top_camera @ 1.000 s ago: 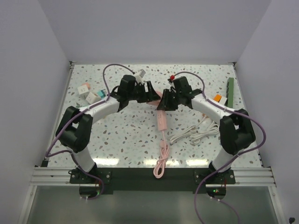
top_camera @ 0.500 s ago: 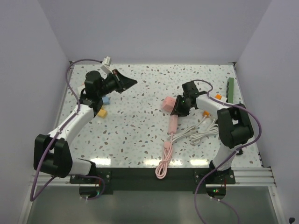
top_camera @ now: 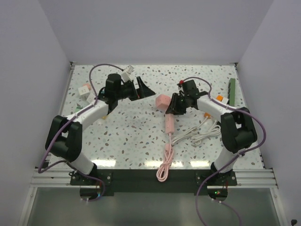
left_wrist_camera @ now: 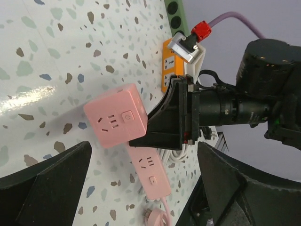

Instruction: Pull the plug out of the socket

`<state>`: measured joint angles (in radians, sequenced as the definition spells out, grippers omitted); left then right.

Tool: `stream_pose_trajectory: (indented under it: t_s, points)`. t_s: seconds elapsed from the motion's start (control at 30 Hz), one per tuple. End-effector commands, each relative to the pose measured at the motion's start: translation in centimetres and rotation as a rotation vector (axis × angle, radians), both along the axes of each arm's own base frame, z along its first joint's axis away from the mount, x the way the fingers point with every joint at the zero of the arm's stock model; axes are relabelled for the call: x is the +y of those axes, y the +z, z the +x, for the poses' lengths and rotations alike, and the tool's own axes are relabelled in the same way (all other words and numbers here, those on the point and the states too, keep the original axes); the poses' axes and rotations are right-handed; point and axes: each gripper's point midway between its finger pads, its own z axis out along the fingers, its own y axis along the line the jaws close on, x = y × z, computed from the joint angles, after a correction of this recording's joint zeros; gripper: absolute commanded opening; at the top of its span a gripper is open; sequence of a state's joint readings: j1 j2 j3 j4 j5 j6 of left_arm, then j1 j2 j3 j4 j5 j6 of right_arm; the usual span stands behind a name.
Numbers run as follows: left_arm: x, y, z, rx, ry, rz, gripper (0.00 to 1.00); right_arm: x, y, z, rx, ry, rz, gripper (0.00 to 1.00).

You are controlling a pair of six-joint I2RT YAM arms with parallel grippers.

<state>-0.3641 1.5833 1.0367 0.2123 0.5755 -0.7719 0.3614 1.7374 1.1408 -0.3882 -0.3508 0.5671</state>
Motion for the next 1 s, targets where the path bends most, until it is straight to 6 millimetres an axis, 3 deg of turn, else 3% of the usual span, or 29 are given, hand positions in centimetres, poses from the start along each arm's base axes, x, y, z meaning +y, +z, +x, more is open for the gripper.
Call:
stream_pose_trajectory:
  t_s: [0.0, 0.27, 0.47, 0.67, 0.97]
  points:
    - [-2.0, 0.7, 0.7, -0.046, -0.038, 0.02, 1.0, 3.0, 5.8, 0.6, -0.141, 0.101, 0.128, 0.0]
    - [-5.2, -1.0, 1.2, -0.006, -0.056, 0.063, 1.0, 4.6, 7.8, -0.1, -0.179, 0.139, 0.169, 0.0]
    - [-4.0, -3.9, 1.3, 0.087, -0.005, 0.202, 1.0, 4.9, 8.8, -0.2, -0.203, 0.138, 0.178, 0.0]
    - [-3.3, -3.6, 1.1, 0.097, 0.027, 0.235, 1.0, 4.9, 9.0, -0.2, -0.214, 0.137, 0.167, 0.0]
    - [-6.4, -4.3, -0.8, 0.127, -0.028, 0.194, 1.0, 5.4, 9.9, 0.2, -0.241, 0.144, 0.173, 0.0]
